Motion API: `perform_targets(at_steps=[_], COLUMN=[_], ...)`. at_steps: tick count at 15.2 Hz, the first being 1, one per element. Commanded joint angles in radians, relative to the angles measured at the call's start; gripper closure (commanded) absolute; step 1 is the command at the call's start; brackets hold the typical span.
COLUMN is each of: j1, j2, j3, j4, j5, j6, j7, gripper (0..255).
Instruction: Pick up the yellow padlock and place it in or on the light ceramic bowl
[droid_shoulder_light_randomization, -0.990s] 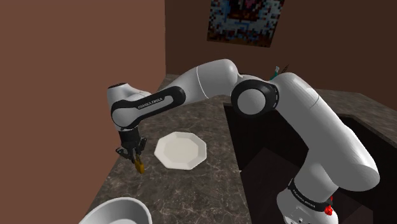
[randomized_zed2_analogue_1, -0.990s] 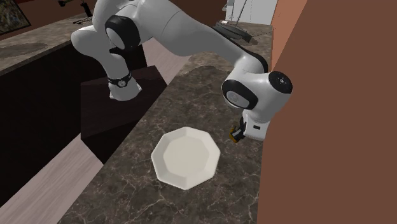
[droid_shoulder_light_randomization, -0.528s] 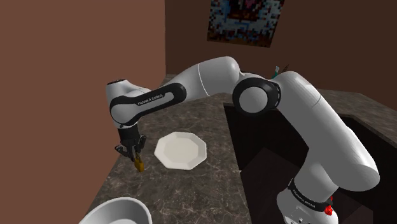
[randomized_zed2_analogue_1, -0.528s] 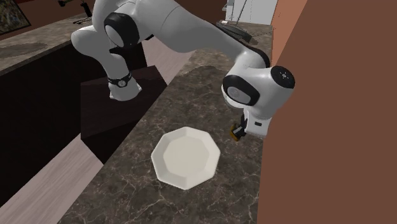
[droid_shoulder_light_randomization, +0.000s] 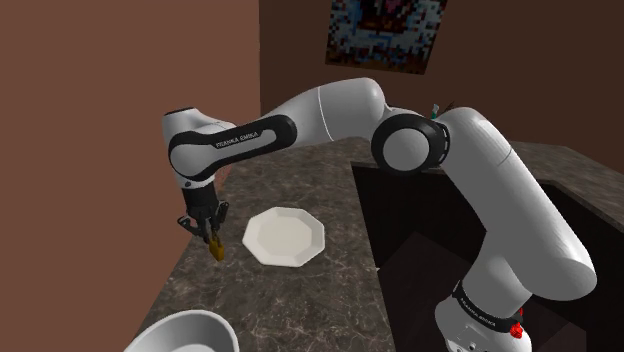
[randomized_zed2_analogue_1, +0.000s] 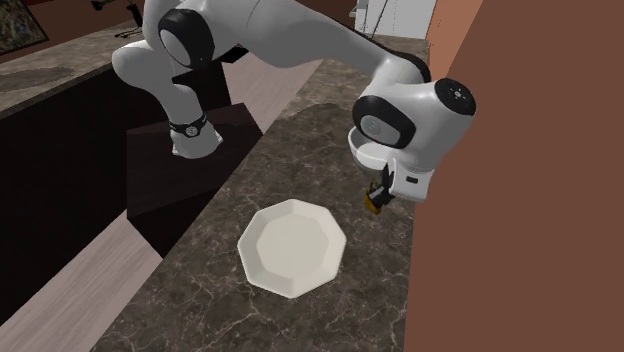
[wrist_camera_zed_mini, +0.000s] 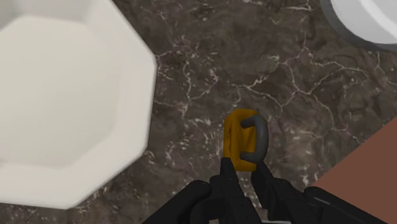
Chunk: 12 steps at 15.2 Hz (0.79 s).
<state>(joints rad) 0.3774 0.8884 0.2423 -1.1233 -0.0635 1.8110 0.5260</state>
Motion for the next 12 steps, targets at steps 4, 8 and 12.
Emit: perform_targets(at_steps=[4, 8, 12], j1=[-0.001, 0.0, 0.002], j2=[-0.027, -0.043, -0.055], j3=[0.003, 0.006, 0.007], j4=[0.022, 0.048, 0.082], j5=[0.004, 0.006, 0.008], j6=[-0.049, -0.091, -0.136], j7=[0.002, 0.004, 0.007], gripper=[255, 255, 255])
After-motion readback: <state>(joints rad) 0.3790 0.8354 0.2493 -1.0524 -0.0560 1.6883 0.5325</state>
